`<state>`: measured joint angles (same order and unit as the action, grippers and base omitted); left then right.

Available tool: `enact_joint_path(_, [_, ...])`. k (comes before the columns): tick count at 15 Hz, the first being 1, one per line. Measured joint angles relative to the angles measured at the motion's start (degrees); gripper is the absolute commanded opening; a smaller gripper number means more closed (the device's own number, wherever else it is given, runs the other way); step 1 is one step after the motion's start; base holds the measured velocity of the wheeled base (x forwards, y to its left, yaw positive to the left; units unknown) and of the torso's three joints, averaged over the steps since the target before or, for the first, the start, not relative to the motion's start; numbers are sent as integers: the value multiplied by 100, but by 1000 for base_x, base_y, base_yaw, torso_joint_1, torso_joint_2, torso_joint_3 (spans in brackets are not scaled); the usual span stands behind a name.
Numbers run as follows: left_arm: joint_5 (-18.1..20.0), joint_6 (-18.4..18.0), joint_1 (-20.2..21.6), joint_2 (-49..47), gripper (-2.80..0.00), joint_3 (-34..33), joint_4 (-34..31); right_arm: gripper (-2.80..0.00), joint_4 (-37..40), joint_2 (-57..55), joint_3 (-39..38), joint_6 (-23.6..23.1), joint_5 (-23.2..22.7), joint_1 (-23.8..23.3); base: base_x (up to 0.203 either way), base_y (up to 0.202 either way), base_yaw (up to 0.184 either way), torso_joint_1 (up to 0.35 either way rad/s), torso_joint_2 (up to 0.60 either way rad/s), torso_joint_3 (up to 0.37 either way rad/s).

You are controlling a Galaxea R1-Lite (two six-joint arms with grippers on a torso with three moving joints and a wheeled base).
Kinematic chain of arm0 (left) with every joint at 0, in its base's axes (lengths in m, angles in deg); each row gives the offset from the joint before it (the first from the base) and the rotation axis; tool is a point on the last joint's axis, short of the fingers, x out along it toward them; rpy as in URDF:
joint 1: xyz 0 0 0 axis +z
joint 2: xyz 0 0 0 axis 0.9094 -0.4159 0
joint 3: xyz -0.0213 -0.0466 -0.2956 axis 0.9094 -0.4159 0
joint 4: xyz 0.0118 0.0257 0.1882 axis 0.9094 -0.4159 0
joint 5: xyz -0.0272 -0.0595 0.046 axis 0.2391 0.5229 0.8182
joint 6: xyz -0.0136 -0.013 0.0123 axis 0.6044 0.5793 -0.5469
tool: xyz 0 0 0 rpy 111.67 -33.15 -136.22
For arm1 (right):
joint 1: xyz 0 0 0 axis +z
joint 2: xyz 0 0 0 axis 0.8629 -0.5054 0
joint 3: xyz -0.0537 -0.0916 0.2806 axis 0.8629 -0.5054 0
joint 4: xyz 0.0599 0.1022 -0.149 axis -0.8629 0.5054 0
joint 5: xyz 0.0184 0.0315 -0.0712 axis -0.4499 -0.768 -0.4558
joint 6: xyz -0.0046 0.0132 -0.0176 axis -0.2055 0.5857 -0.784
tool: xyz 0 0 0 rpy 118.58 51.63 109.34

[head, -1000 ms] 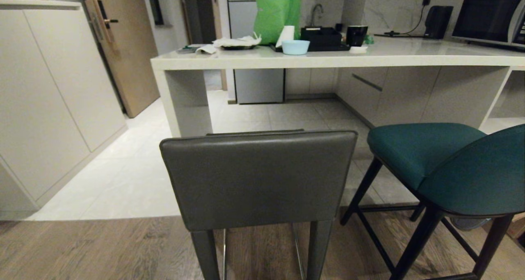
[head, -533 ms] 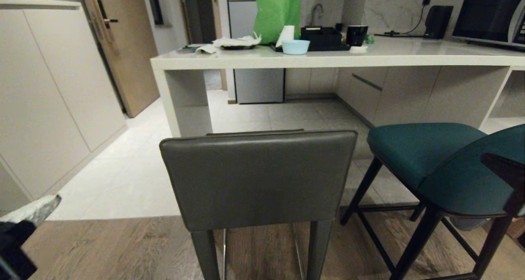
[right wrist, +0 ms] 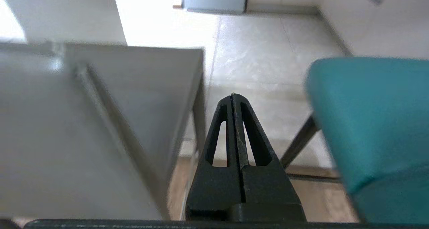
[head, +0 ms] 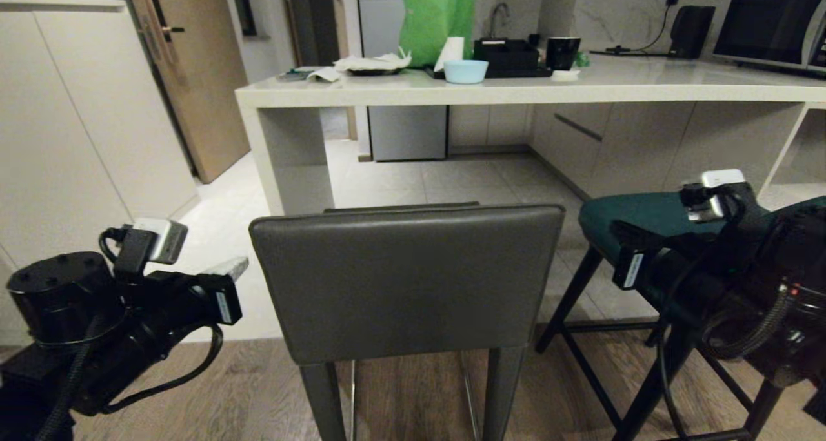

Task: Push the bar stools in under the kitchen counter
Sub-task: Push the gray chair back under the dining table

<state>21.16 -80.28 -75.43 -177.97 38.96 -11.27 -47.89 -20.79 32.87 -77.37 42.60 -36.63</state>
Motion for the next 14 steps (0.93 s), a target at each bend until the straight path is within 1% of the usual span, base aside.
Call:
enact_joint_path(2, [-232,9,-70,-589,-280,39,758,-280,-122,-373,40,104,-7,48,0,0,0,0,0,0])
enact_joint_path(3, [-272,12,-85,-771,-280,100,915,-280,-256,-544,84,108,-10,58,0,0,0,0,0,0])
enact_joint_path(5, [-361,-6,-103,-977,-280,262,838,-280,-428,-784,225,77,2,104,0,0,0,0,0,0])
enact_joint_path(8, [-592,-20,-278,-1070,-280,428,698,-280,-344,-994,457,-2,15,248,0,0,0,0,0,0])
enact_joint_path(12, [-598,-50,-447,-1024,-280,496,717,-280,-116,-1145,817,-85,25,415,0,0,0,0,0,0])
enact_joint_path(14, [-584,-291,-509,-974,-280,457,728,-280,-113,-1179,851,-85,26,466,0,0,0,0,0,0])
